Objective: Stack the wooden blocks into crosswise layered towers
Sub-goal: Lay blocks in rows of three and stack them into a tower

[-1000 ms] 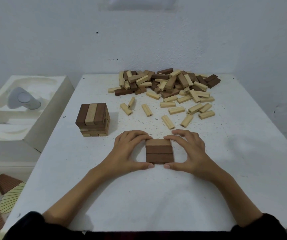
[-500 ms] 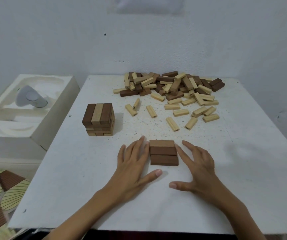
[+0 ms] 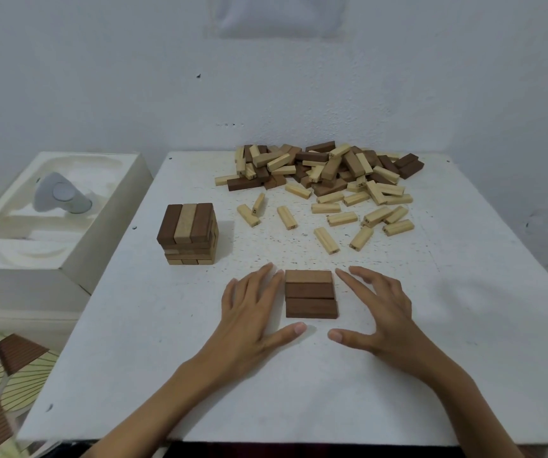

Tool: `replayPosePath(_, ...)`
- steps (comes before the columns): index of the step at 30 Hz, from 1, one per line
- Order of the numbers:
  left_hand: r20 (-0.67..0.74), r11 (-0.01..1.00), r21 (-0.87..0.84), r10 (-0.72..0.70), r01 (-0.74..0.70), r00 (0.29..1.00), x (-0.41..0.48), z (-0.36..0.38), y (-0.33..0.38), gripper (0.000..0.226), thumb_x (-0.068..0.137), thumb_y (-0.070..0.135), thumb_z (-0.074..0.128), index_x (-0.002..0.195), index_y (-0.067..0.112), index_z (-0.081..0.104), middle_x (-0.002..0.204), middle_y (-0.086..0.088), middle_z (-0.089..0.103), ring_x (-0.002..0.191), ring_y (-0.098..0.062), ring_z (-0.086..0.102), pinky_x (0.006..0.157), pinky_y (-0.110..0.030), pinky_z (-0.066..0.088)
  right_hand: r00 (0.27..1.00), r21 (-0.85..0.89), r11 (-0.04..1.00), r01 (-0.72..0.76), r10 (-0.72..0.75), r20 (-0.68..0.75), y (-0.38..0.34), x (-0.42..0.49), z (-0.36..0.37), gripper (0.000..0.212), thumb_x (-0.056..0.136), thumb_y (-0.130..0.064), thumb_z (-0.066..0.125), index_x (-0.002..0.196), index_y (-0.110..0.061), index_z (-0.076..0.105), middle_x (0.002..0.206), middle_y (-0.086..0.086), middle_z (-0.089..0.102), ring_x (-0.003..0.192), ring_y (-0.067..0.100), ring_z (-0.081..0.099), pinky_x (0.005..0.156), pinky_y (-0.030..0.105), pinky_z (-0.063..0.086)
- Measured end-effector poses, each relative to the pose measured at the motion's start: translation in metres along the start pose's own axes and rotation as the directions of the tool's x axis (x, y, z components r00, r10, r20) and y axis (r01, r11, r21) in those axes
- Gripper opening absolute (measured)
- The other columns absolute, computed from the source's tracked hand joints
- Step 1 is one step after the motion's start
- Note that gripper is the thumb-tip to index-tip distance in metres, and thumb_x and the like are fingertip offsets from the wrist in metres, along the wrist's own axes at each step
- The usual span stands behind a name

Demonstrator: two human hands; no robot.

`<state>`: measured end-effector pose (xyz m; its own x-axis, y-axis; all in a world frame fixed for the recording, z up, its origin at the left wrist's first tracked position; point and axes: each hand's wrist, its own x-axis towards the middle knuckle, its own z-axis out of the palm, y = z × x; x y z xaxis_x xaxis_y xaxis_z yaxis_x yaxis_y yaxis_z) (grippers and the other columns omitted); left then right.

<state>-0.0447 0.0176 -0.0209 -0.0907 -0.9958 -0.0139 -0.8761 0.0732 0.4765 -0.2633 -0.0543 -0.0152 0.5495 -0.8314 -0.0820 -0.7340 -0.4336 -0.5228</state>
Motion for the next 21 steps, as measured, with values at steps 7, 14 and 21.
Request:
replayPosePath(7,0.029,0.978,-0.206,0.053,-0.046,0.998,0.025,-0.019,-0.019,0.106,0.054,0.078,0.06,0.145,0.036,0.023,0.139,0.021,0.029,0.127,0.004,0.018,0.11,-0.026,0.013,0.998,0.126,0.99,0.061,-0.064,0.018,0.006,0.02,-0.013,0.092,0.04,-0.081,0.054,0.123,-0.061,0.018,0.134,-0.027,0.019,0.12,-0.009,0.008,0.107,0.029,0.01)
replayPosePath(14,-0.067,0.972,-0.196,0.12,-0.131,0.99,0.035,-0.012,-0.027,0.076,0.059,0.071,0.065,0.126,0.041,0.049,0.127,0.024,0.041,0.123,0.005,0.028,0.101,-0.023,0.018,0.997,0.068,0.994,0.08,-0.078,-0.027,0.007,0.024,-0.009,0.075,0.047,-0.076,0.058,0.116,-0.056,0.034,0.132,-0.026,0.026,0.118,-0.007,0.012,0.098,0.022,0.01)
replayPosePath(21,-0.044,0.962,-0.219,0.157,-0.163,0.987,0.034,-0.034,-0.018,0.074,0.056,0.064,0.071,0.122,0.033,0.057,0.119,0.024,0.049,0.116,0.0,0.038,0.096,-0.025,0.036,0.98,0.115,0.979,0.17,-0.156,-0.12,-0.002,0.023,-0.012,0.063,0.048,-0.07,0.059,0.106,-0.054,0.04,0.127,-0.029,0.031,0.118,-0.005,0.02,0.098,0.032,0.025)
